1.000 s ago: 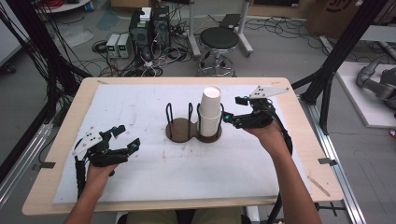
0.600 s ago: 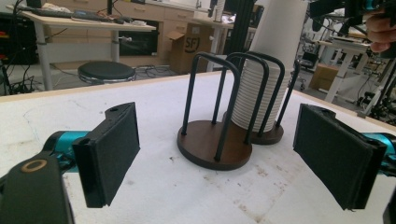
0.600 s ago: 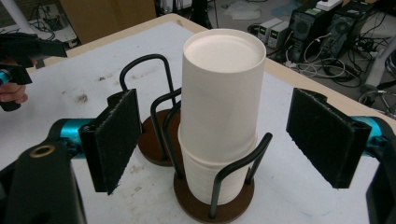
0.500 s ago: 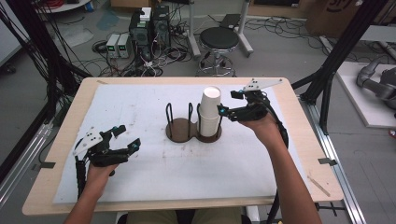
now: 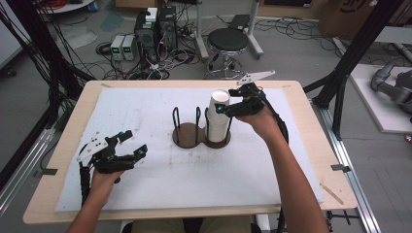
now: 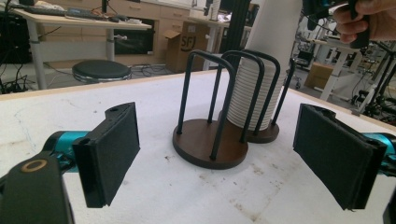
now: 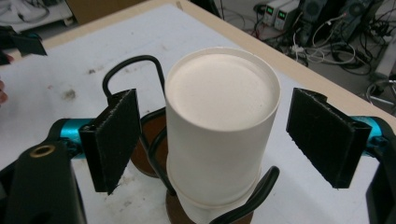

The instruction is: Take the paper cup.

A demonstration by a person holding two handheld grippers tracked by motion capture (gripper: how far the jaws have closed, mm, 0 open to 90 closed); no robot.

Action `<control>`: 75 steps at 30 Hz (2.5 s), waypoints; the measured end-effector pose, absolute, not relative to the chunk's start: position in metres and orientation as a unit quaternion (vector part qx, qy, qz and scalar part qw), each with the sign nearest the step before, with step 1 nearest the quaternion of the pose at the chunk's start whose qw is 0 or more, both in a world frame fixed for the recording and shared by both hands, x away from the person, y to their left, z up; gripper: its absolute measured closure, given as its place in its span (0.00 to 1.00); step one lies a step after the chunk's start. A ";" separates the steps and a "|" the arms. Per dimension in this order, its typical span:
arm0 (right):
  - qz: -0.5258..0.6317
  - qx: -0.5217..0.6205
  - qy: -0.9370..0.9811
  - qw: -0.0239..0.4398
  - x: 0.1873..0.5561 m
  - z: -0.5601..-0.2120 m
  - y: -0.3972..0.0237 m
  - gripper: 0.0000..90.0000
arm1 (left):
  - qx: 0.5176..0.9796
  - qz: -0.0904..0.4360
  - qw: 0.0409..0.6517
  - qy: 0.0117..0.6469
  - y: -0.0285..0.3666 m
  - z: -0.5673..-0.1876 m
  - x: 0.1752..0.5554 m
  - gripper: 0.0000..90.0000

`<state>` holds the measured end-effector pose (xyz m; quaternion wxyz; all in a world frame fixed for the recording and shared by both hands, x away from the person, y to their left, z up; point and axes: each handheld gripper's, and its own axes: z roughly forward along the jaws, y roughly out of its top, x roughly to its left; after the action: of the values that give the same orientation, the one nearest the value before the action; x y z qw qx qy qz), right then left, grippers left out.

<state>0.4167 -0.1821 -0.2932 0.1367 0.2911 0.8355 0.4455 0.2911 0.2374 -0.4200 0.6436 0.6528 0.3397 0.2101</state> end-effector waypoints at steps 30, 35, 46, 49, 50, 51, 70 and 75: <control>0.436 0.289 0.842 0.135 0.431 -0.279 -0.172 0.37 | 0.652 0.202 0.648 0.338 0.237 -0.420 0.292 0.16; 0.445 0.290 0.836 0.138 0.430 -0.266 -0.174 0.37 | 0.657 0.201 0.644 0.336 0.236 -0.420 0.292 0.16; 0.473 0.273 0.824 0.152 0.419 -0.236 -0.174 0.37 | 0.653 0.194 0.656 0.326 0.237 -0.420 0.292 0.16; 0.478 0.268 0.822 0.155 0.416 -0.231 -0.174 0.37 | 0.654 0.191 0.657 0.324 0.237 -0.420 0.292 0.16; 0.479 0.268 0.821 0.158 0.414 -0.227 -0.174 0.37 | 0.653 0.189 0.658 0.325 0.236 -0.420 0.292 0.16; 0.485 0.266 0.818 0.158 0.413 -0.225 -0.175 0.37 | 0.652 0.188 0.659 0.325 0.236 -0.420 0.292 0.16; 0.510 0.260 0.801 0.179 0.375 -0.197 -0.205 0.37 | 0.651 0.177 0.663 0.323 0.232 -0.418 0.290 0.16; 0.506 0.258 0.803 0.180 0.365 -0.198 -0.211 0.37 | 0.652 0.173 0.665 0.320 0.230 -0.418 0.289 0.16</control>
<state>0.3652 -0.2115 -0.1978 0.1799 0.2576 0.8030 0.5064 0.2894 0.2299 -0.4185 0.6654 0.6521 0.3197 0.1726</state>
